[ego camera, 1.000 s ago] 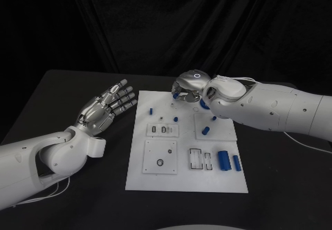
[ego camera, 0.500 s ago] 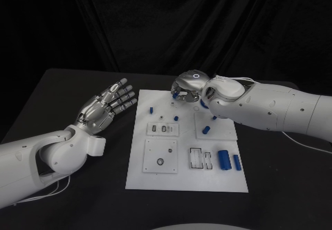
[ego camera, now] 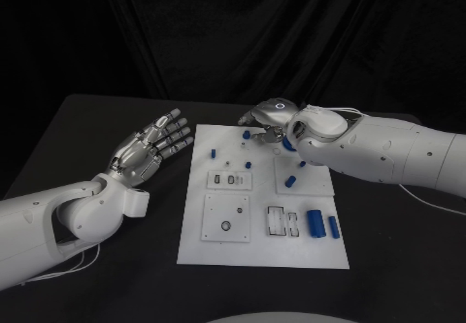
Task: Assemble the parts on the task board
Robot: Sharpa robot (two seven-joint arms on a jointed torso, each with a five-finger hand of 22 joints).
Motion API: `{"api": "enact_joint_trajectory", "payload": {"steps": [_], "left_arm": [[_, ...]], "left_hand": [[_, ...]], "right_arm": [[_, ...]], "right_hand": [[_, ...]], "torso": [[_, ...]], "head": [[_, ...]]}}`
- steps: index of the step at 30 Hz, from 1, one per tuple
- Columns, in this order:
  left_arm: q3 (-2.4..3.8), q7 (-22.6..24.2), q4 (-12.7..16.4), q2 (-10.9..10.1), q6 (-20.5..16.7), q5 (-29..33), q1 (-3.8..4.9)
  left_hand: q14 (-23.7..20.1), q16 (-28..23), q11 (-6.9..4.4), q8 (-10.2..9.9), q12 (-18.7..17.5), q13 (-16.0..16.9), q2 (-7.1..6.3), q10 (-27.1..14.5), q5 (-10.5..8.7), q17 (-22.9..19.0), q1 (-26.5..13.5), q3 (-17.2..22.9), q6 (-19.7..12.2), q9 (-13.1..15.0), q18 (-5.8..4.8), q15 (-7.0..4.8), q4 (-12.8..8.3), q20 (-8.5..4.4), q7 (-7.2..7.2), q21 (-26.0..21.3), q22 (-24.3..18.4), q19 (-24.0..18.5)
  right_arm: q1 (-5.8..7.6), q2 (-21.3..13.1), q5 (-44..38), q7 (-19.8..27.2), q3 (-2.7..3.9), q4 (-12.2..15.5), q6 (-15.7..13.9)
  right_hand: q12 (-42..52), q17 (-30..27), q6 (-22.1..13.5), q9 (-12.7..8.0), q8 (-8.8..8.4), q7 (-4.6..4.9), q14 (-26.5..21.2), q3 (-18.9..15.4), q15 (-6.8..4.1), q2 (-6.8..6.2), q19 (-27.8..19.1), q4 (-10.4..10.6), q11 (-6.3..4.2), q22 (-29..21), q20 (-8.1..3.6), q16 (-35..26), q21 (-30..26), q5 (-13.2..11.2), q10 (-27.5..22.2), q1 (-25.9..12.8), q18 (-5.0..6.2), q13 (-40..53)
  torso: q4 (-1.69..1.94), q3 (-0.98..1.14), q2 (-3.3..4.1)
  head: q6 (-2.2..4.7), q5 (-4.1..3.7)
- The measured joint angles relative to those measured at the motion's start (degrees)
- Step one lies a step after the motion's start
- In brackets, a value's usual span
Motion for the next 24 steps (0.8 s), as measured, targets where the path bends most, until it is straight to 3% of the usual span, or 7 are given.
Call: {"api": "enact_joint_trajectory", "payload": {"steps": [5,12,15,17,21,23,24], "left_arm": [[0.0,0.0,0.0,-0.2,0.1,0.0,0.0],[0.0,0.0,0.4,-0.8,0.1,0.0,0.0],[0.0,0.0,0.6,-1.0,0.1,0.1,0.0],[0.0,0.0,0.7,-1.1,0.1,0.1,0.0],[0.0,0.0,0.7,-1.0,0.1,0.2,0.0],[0.0,0.0,0.7,-0.8,0.1,0.2,0.0],[0.0,0.0,0.7,-0.8,0.1,0.2,0.0]], "left_hand": [[0.0,0.0,-0.11,0.0,0.0,0.0,0.0,-0.1,0.0,0.0,0.0,0.0,0.0,0.0,0.0,0.0,0.0,0.0,0.0,0.0,0.0,0.0],[0.0,0.0,-0.18,0.0,0.0,0.0,0.0,-0.2,0.0,0.0,0.0,0.0,0.0,0.0,0.0,0.0,0.0,0.0,0.0,0.0,0.0,0.0],[0.0,0.0,-0.18,0.0,0.0,0.0,0.0,-0.2,0.0,0.0,0.0,0.0,0.2,0.0,0.01,0.0,0.0,0.0,0.2,0.0,0.0,0.0],[0.0,0.0,-0.18,0.0,0.0,0.0,0.0,-0.2,0.0,0.0,0.0,0.0,0.2,0.0,0.0,0.0,0.0,0.0,0.2,0.0,0.0,0.0],[0.0,0.0,-0.18,0.0,0.0,0.0,0.0,-0.2,0.0,0.0,0.0,0.1,0.2,0.0,0.01,0.0,-0.1,0.0,0.2,0.0,0.0,0.0],[0.0,0.0,-0.18,0.0,0.0,0.0,0.0,-0.2,0.0,0.0,0.0,0.2,0.2,0.0,0.0,0.0,-0.2,0.0,0.2,0.0,0.0,0.0],[0.0,0.0,-0.19,0.0,0.0,0.0,0.0,-0.2,0.0,0.0,0.0,0.2,0.2,0.0,0.01,0.0,-0.2,0.0,0.2,0.0,0.0,0.0]], "right_arm": [[0.4,-1.7,0.0,0.0,0.13,1.6,-1.9],[3.96,-7.3,0.0,0.1,0.35,7.7,-5.0],[5.56,-10.5,0.0,0.1,0.31,10.7,-5.9],[6.17,-12.6,0.0,0.0,0.17,12.5,-6.4],[6.63,-15.7,0.0,0.0,-0.53,14.9,-6.7],[6.64,-16.9,0.0,0.0,-0.85,15.6,-6.6],[6.59,-17.7,0.0,0.0,-0.98,15.9,-6.6]], "right_hand": [[0.6,1.6,3.0,-0.1,0.51,1.11,0.5,-0.9,-0.52,0.0,1.0,-0.1,-0.34,1.6,-0.35,1.4,0.8,0.5,1.9,0.0,-0.01,1.4],[1.3,2.3,7.2,-0.4,1.67,3.33,1.1,-0.6,-0.73,0.46,1.7,0.2,-0.8,2.9,-0.73,1.9,1.4,0.9,7.3,0.0,-0.03,3.3],[1.8,1.9,8.4,-0.7,1.67,3.62,1.3,0.4,-1.04,0.5,2.1,1.2,-1.36,3.2,-1.03,1.7,1.1,0.9,10.6,0.0,-0.03,4.0],[2.9,1.8,8.8,-1.0,1.67,3.31,1.3,1.1,-1.04,0.5,2.1,1.9,-1.45,3.3,-1.04,1.4,0.9,0.9,13.6,0.0,-0.03,4.7],[7.6,-0.8,10.0,-1.5,1.67,3.74,0.0,1.2,-1.82,0.16,1.3,2.0,-2.87,2.8,-1.51,-0.9,-0.8,0.9,19.4,-0.4,-0.03,7.6],[13.3,-3.5,10.8,-1.8,1.29,3.33,-1.9,0.3,-2.06,-0.04,-1.6,1.8,-3.66,-0.3,-1.61,-4.0,-4.9,1.3,19.4,-0.6,0.05,12.2],[21.0,-4.2,11.3,-2.4,0.76,3.12,-2.3,-0.3,-2.25,-0.27,-2.9,2.1,-3.85,-2.1,-1.87,-5.5,-8.1,1.3,15.7,-0.8,0.91,19.2]], "torso": [[-0.01,0.0,0.0],[-0.02,0.03,-0.02],[-0.05,0.03,-0.09],[-0.05,0.03,-0.13],[-0.12,0.03,-0.14],[-0.15,0.03,-0.15],[-0.18,0.03,-0.16]], "head": [[0.07,0.19],[0.44,0.37],[0.19,0.46],[0.1,0.41],[0.16,0.25],[0.18,0.23],[0.18,0.23]]}}
